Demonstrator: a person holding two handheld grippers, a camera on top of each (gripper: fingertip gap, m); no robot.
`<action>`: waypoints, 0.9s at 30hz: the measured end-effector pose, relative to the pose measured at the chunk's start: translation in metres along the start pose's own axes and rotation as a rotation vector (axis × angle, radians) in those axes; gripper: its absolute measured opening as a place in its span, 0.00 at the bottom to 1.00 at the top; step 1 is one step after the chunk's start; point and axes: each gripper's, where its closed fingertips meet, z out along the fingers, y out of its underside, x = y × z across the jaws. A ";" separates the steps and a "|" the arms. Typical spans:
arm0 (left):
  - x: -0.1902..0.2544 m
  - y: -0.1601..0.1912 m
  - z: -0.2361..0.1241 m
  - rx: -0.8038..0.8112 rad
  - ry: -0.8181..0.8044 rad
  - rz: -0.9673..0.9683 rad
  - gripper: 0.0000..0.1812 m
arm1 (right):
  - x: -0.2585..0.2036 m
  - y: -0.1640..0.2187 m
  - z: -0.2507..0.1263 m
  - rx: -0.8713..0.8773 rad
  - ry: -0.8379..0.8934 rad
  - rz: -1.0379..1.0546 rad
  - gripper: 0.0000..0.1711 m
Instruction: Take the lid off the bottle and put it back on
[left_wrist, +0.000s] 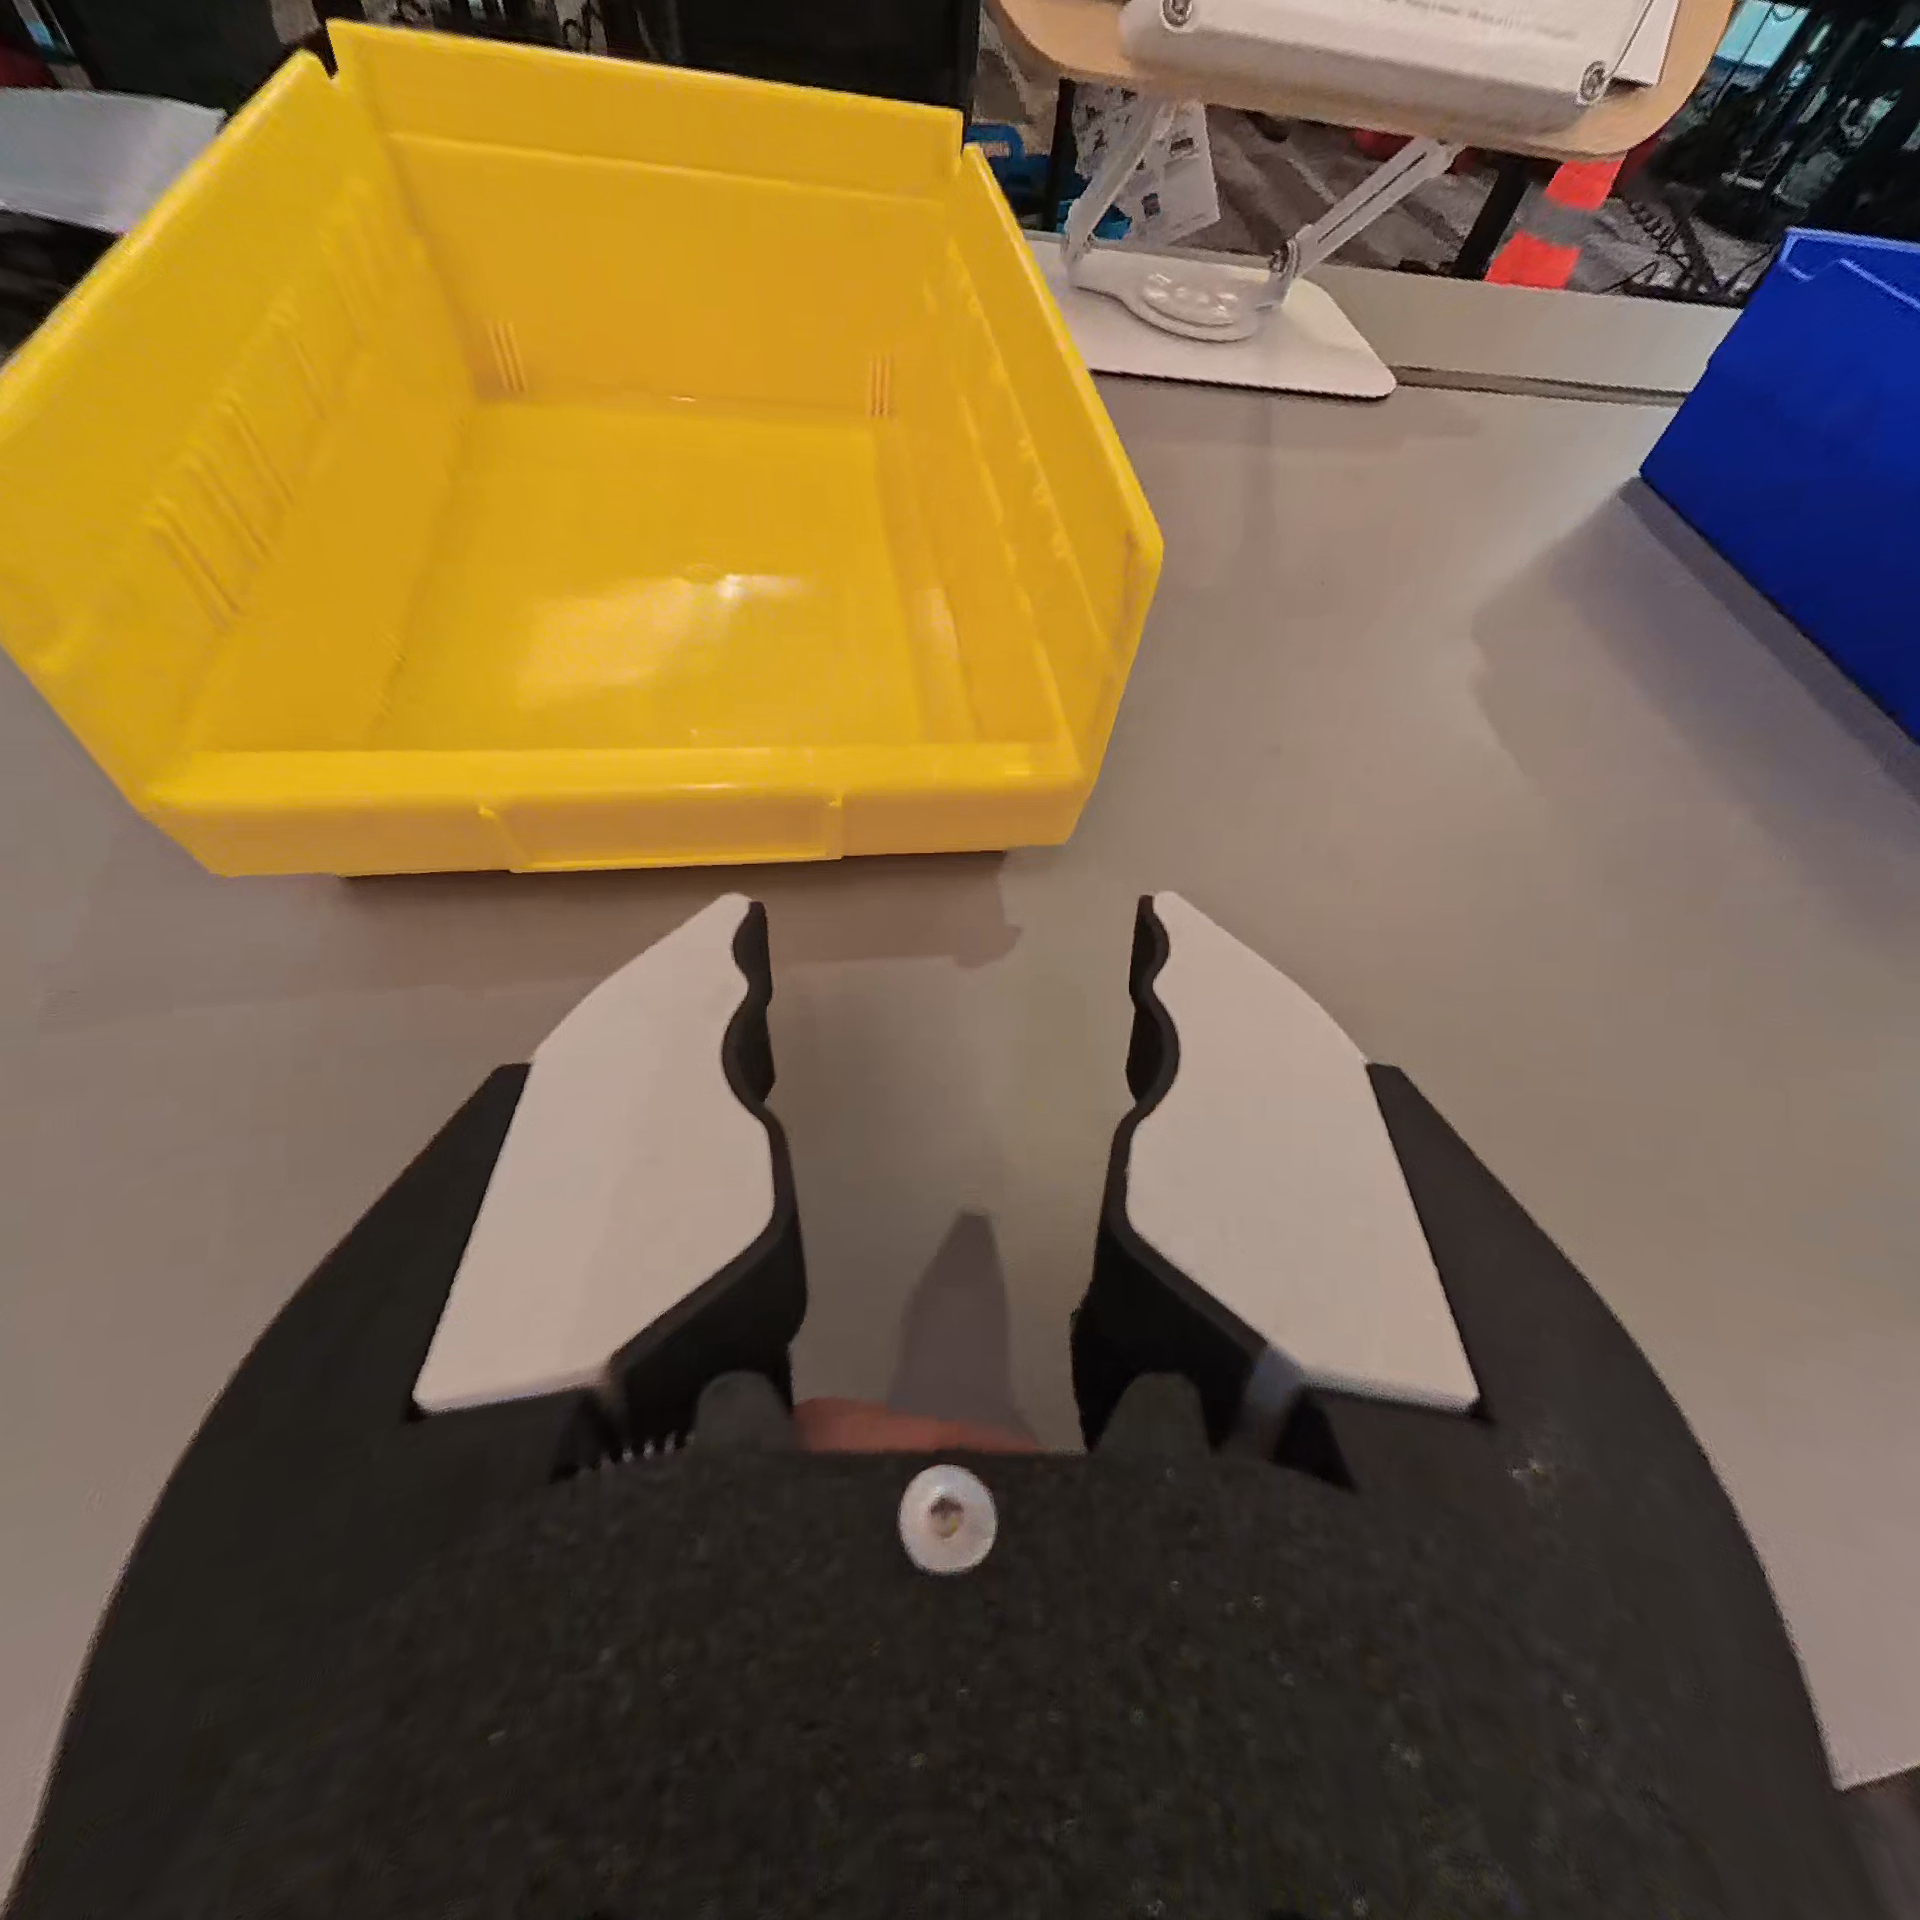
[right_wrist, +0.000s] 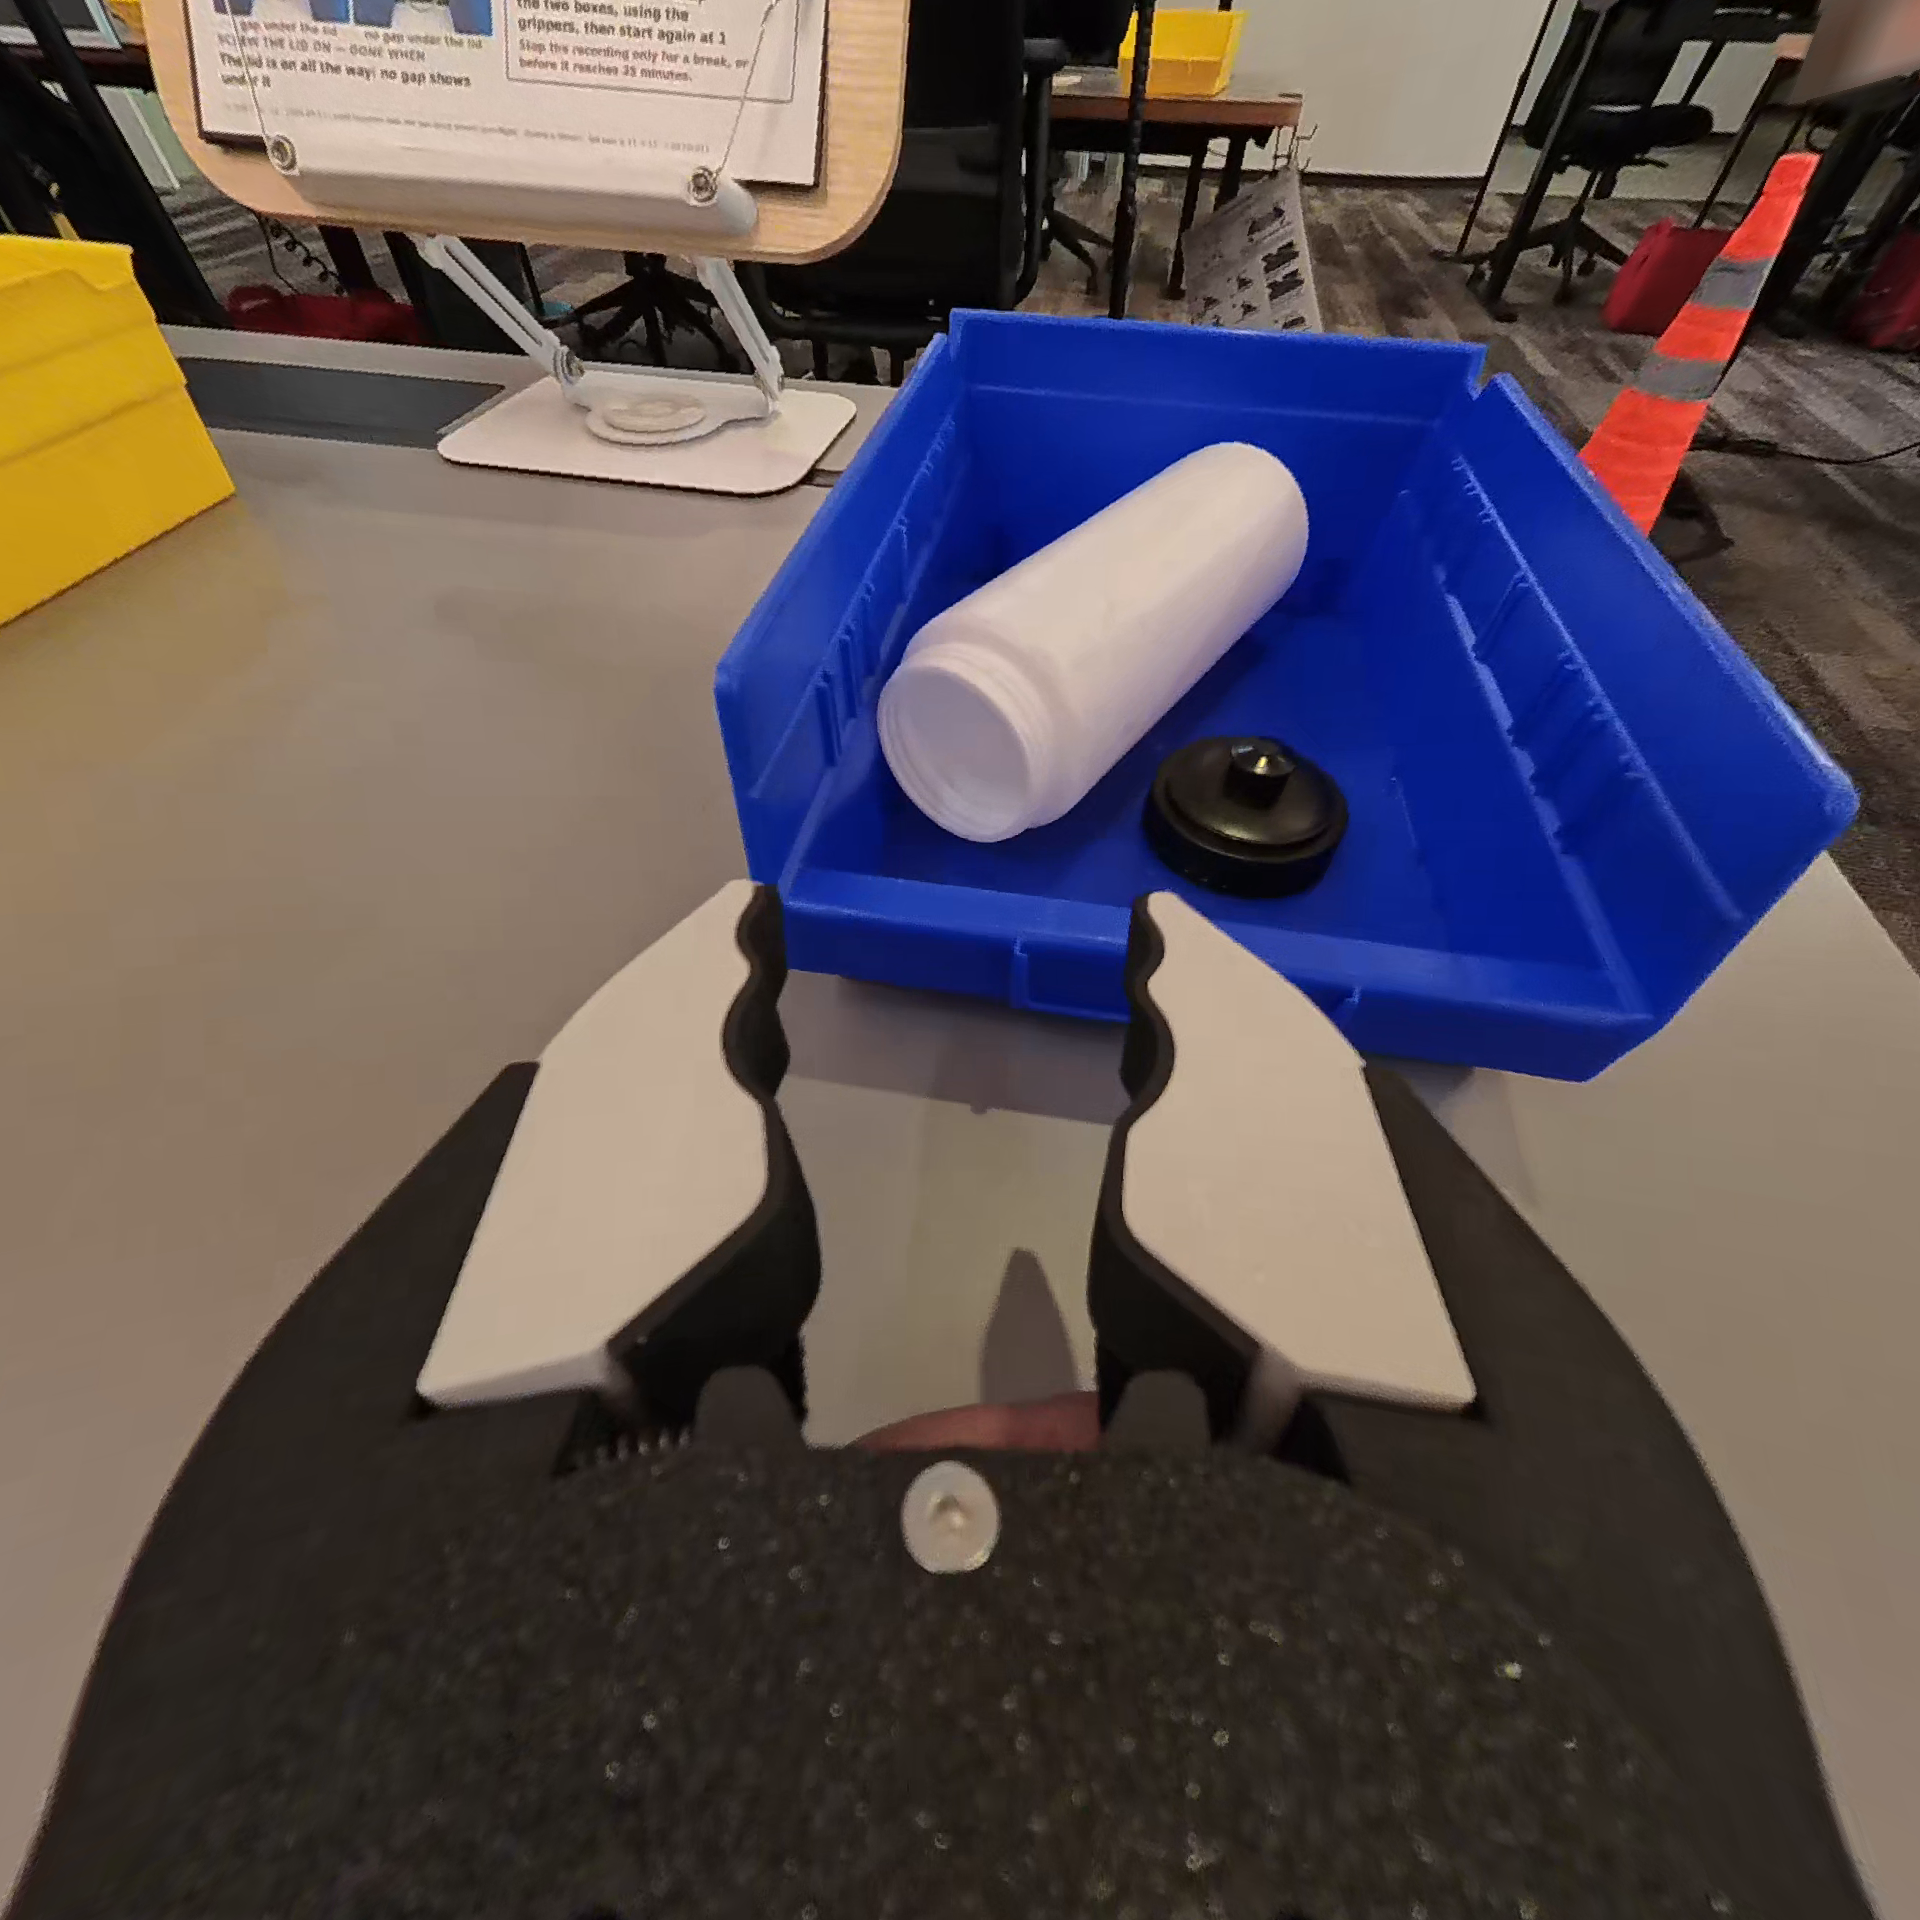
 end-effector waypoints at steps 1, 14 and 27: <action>0.001 -0.001 -0.001 0.006 0.004 -0.001 0.36 | 0.000 0.000 0.001 0.000 0.000 0.005 0.37; 0.004 0.005 0.001 -0.027 0.039 -0.027 0.36 | -0.005 0.002 0.004 -0.014 -0.032 0.000 0.37; 0.044 0.005 0.006 -0.021 0.112 0.113 0.37 | -0.113 -0.010 0.067 -0.081 -0.361 0.041 0.56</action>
